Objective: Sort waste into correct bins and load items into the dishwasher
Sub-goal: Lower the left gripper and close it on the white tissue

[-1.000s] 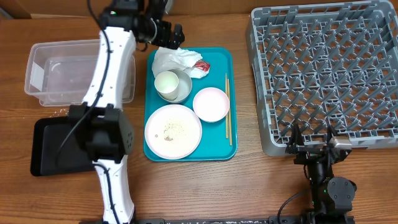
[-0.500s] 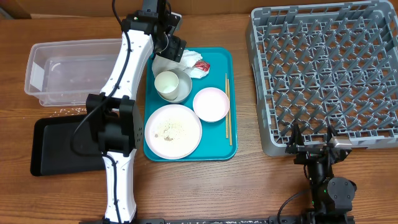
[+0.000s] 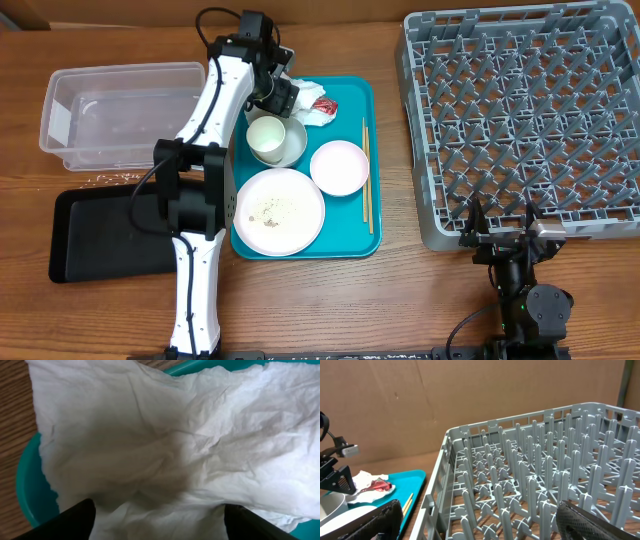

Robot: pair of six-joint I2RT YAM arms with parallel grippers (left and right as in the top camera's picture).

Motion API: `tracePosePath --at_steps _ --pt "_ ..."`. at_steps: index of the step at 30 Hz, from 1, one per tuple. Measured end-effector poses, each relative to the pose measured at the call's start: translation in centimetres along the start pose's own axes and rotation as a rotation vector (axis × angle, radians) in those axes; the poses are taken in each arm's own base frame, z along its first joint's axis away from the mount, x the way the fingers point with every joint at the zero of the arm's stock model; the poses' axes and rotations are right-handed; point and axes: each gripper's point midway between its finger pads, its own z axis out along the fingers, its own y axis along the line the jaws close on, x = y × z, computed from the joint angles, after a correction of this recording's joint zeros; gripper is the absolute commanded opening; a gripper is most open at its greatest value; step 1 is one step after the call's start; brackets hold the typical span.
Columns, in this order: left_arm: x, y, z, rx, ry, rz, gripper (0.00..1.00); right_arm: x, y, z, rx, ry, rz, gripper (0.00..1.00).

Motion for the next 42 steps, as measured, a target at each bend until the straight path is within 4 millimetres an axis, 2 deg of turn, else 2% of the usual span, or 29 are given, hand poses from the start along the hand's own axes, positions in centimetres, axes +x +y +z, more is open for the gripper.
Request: tracePosePath --at_steps 3,10,16,17,27,28,29,30,31,35,42 --pt "0.0 0.0 0.0 -0.003 0.001 0.002 0.52 0.0 0.0 0.0 0.0 0.0 0.0 1.0" --pt "0.1 0.1 0.0 -0.005 0.006 0.0 0.38 0.0 0.0 0.0 0.0 0.0 0.0 1.0" --pt "-0.1 0.1 -0.5 -0.006 0.002 -0.037 0.07 0.0 0.0 0.0 0.0 0.0 0.0 1.0" --pt "-0.3 0.1 -0.6 -0.007 -0.004 -0.046 0.04 0.0 0.0 0.0 0.0 0.0 0.0 1.0" --pt "-1.3 0.1 -2.5 -0.012 -0.048 -0.083 0.04 0.0 0.0 0.0 0.0 0.0 0.0 1.0" --pt "-1.4 0.1 -2.8 -0.009 -0.054 -0.086 0.04 0.0 0.0 0.0 0.0 0.0 0.0 1.0" --pt "-1.6 0.0 -3.0 -0.004 -0.061 -0.088 0.2 0.0 0.0 0.0 0.0 0.001 0.0 1.0" --pt "-1.9 -0.2 -3.3 0.006 -0.075 -0.089 0.5 0.0 0.0 0.0 0.0 0.0 0.0 1.0" --pt "-2.2 -0.3 -3.5 0.015 -0.088 -0.09 0.61 0.0 0.0 0.0 0.0 0.0 0.0 1.0" --pt "-3.1 -0.9 -4.0 0.048 -0.124 -0.096 0.73 0.0 0.0 0.0 0.0 0.0 0.0 1.0" --pt "-2.8 -1.2 -3.8 0.068 -0.111 -0.085 0.79 0.0 0.0 0.0 0.0 0.0 0.0 1.0"
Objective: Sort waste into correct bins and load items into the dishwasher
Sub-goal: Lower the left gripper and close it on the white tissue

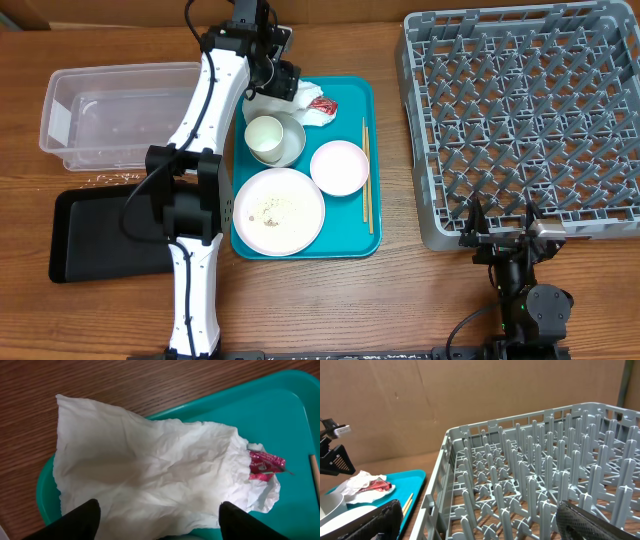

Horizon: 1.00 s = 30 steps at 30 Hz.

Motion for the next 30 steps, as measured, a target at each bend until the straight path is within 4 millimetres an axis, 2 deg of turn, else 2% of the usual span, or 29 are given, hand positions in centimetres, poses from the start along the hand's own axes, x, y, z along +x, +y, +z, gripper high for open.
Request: tracePosePath --at_steps 7,11,20,24,25,27,30 --pt "1.0 -0.2 1.9 0.008 0.038 0.004 0.77 0.0 0.0 0.0 0.0 0.001 0.0 1.0" --pt "1.2 -0.1 2.3 0.009 0.047 0.009 0.69 0.0 0.0 0.0 0.0 0.0 0.0 1.0" --pt "0.8 -0.1 2.5 0.007 0.031 0.01 0.69 0.0 0.0 0.0 0.0 0.0 0.0 1.0" --pt "1.3 0.0 3.3 0.007 0.034 -0.016 0.68 0.0 0.0 0.0 0.0 0.0 0.0 1.0" --pt "1.5 0.1 3.5 0.007 0.039 -0.021 0.66 0.0 0.0 0.0 0.0 0.0 0.0 1.0" --pt "2.1 0.1 4.1 0.008 0.054 -0.04 0.56 0.0 0.0 0.0 0.0 0.0 0.0 1.0" --pt "2.5 0.1 4.6 0.009 0.066 -0.058 0.32 0.0 0.0 0.0 0.0 0.0 0.0 1.0"
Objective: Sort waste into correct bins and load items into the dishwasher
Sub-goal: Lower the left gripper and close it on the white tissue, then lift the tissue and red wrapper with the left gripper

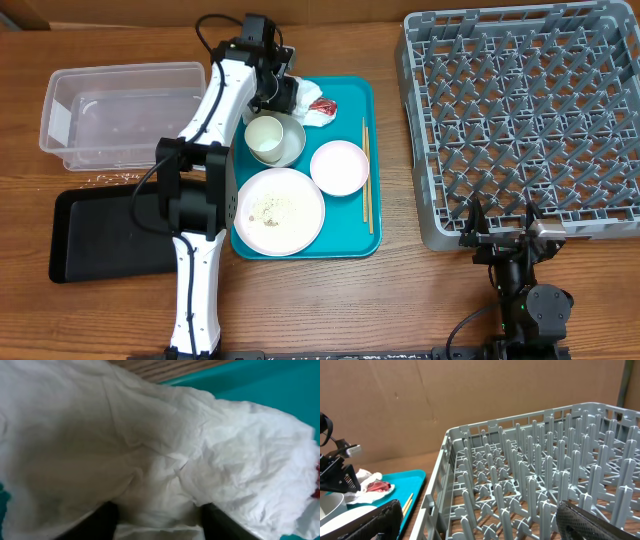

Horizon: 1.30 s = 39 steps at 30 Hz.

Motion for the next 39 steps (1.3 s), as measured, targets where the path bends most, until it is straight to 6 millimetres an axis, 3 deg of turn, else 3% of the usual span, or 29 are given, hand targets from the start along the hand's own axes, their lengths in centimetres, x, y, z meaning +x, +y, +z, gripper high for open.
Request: tracePosePath --at_steps 2,4,12,22,27,30,34,39 --pt "0.0 0.0 0.0 0.0 -0.002 -0.01 0.13 0.0 0.0 0.0 0.0 0.0 0.0 1.0" --pt "0.0 0.0 0.0 0.0 0.0 -0.022 0.04 0.0 0.0 0.0 0.001 0.0 0.0 1.0" --pt "-0.9 -0.5 -2.0 0.012 -0.006 -0.049 0.04 0.0 0.0 0.0 0.0 0.0 0.0 1.0" --pt "-4.5 -1.6 -8.8 0.025 -0.106 -0.051 0.04 0.0 0.0 0.0 0.0 0.0 0.0 1.0" --pt "-5.5 -0.6 -12.3 0.022 -0.153 -0.11 0.04 0.0 0.0 0.0 0.001 0.0 0.0 1.0" --pt "-5.2 0.8 -13.7 0.043 -0.154 -0.169 0.04 0.0 0.0 0.0 0.0 0.0 0.0 1.0" --pt "-4.0 1.9 -14.2 0.092 -0.112 -0.228 0.04 0.0 0.0 0.0 0.0 0.0 0.0 1.0" --pt "-2.8 1.4 -14.2 0.137 -0.061 -0.257 0.04 0.0 0.0 0.0 0.0 0.0 0.0 1.0"
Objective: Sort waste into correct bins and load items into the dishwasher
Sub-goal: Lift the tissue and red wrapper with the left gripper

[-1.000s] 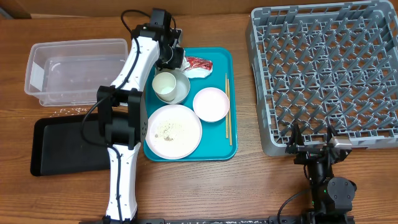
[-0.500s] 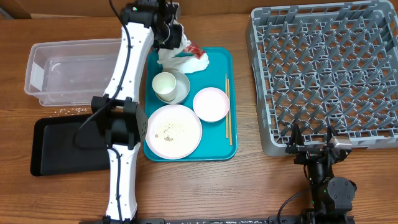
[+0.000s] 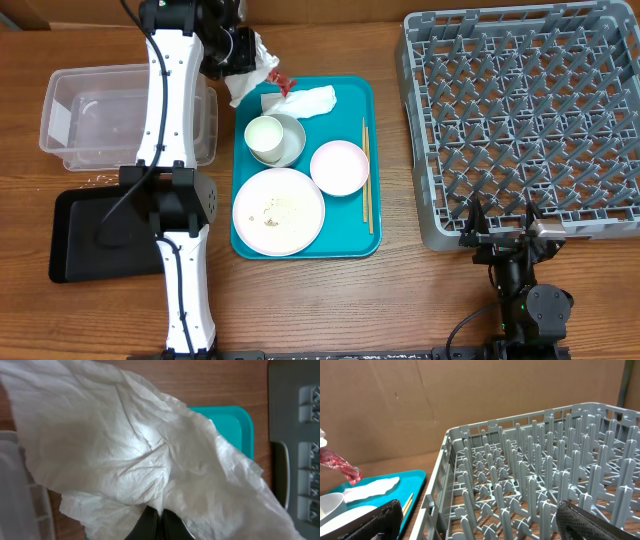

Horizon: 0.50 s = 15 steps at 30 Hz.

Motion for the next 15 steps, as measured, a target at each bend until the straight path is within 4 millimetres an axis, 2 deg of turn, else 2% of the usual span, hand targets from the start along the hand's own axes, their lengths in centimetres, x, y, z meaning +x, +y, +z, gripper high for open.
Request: tracePosePath --at_steps 9,15 --pt "1.1 -3.3 1.0 0.04 0.034 0.049 0.04 0.0 0.0 0.0 0.0 0.0 0.0 1.0" --pt "2.4 -4.1 3.5 0.027 0.083 0.071 0.04 0.0 0.0 0.0 0.001 0.001 0.0 1.0"
